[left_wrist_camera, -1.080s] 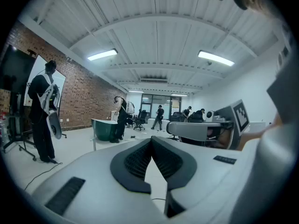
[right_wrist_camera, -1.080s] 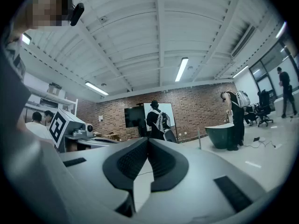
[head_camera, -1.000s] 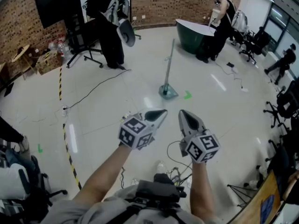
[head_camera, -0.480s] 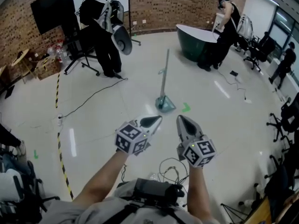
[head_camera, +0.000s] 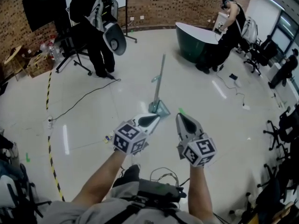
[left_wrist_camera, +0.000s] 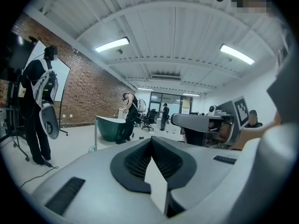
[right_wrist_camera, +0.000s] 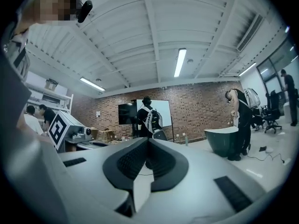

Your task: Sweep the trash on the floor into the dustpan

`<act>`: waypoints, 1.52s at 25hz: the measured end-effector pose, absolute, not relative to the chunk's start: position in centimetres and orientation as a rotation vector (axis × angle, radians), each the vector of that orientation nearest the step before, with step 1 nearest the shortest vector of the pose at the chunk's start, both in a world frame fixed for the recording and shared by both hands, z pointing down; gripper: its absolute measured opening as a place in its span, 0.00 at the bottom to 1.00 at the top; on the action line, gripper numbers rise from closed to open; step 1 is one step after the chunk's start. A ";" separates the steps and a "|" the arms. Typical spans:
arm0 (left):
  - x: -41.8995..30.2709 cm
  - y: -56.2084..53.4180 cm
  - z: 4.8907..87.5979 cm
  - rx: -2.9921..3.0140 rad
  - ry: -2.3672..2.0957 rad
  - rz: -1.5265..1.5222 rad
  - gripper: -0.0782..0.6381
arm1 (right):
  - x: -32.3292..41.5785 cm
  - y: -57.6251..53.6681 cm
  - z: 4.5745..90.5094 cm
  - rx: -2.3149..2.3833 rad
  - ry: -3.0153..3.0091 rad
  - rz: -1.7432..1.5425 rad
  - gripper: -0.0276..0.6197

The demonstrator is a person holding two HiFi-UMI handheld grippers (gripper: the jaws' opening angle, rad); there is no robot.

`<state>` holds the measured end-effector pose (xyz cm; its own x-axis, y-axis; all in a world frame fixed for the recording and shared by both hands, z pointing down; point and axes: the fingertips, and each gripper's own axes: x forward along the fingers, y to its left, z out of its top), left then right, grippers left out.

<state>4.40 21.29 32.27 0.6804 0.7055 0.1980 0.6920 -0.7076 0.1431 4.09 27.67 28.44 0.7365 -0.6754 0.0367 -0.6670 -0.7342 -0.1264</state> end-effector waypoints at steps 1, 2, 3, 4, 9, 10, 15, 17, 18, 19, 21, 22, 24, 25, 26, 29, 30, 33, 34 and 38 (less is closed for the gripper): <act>6.3 21.1 32.7 2.818 1.181 0.371 0.11 | 6.0 27.5 28.8 -2.841 1.087 -0.137 0.05; 8.3 20.8 33.1 2.815 1.186 0.370 0.11 | 7.9 27.3 29.2 -2.852 1.079 -0.150 0.05; 10.3 20.4 33.5 2.822 1.192 0.368 0.11 | 9.9 27.0 29.5 -2.860 1.071 -0.162 0.05; 12.3 20.1 34.0 2.838 1.198 0.366 0.11 | 11.8 26.8 29.7 -2.868 1.062 -0.175 0.05; 20.9 19.1 34.8 2.808 1.227 0.396 0.11 | 20.3 26.1 29.5 -2.902 1.002 -0.235 0.05; 22.4 19.1 34.8 2.797 1.234 0.407 0.11 | 21.7 25.9 29.3 -2.901 0.991 -0.239 0.05; 28.8 18.9 34.6 2.772 1.268 0.412 0.11 | 27.8 25.0 29.2 -2.898 0.974 -0.262 0.05; 31.2 19.1 34.9 2.784 1.261 0.430 0.11 | 30.2 25.0 29.1 -2.880 0.991 -0.248 0.05; 32.4 19.2 35.2 2.792 1.252 0.443 0.11 | 31.3 25.2 29.2 -2.872 1.001 -0.245 0.05; 33.5 19.3 35.6 2.801 1.240 0.457 0.11 | 32.5 25.3 29.5 -2.862 1.010 -0.244 0.05; 35.7 19.5 36.5 2.829 1.211 0.485 0.11 | 35.0 25.7 30.3 -2.839 1.025 -0.244 0.05; 36.8 19.5 37.0 2.845 1.194 0.494 0.11 | 36.2 25.9 30.7 -2.831 1.035 -0.246 0.05; 38.9 19.5 38.2 2.869 1.155 0.506 0.11 | 38.7 26.0 31.8 -2.833 1.067 -0.259 0.05; 40.0 19.6 39.0 2.882 1.134 0.519 0.11 | 39.9 26.2 32.3 -2.841 1.090 -0.269 0.05; 41.1 19.7 39.9 2.897 1.109 0.539 0.11 | 41.2 26.4 32.8 -2.846 1.120 -0.278 0.05; 45.1 20.8 42.6 2.943 1.017 0.637 0.11 | 45.5 27.6 34.1 -2.798 1.246 -0.300 0.05; 46.5 21.1 43.5 2.958 0.995 0.676 0.11 | 47.0 27.8 34.4 -2.766 1.293 -0.310 0.05; 49.5 21.7 46.5 2.958 0.967 0.788 0.20 | 50.5 27.4 35.6 -2.698 1.440 -0.364 0.07; 50.3 21.5 47.6 2.954 0.955 0.821 0.26 | 51.4 26.9 36.2 -2.682 1.493 -0.384 0.07; 52.3 19.4 52.9 2.942 0.911 0.981 0.39 | 53.5 24.4 37.7 -2.567 1.633 -0.451 0.10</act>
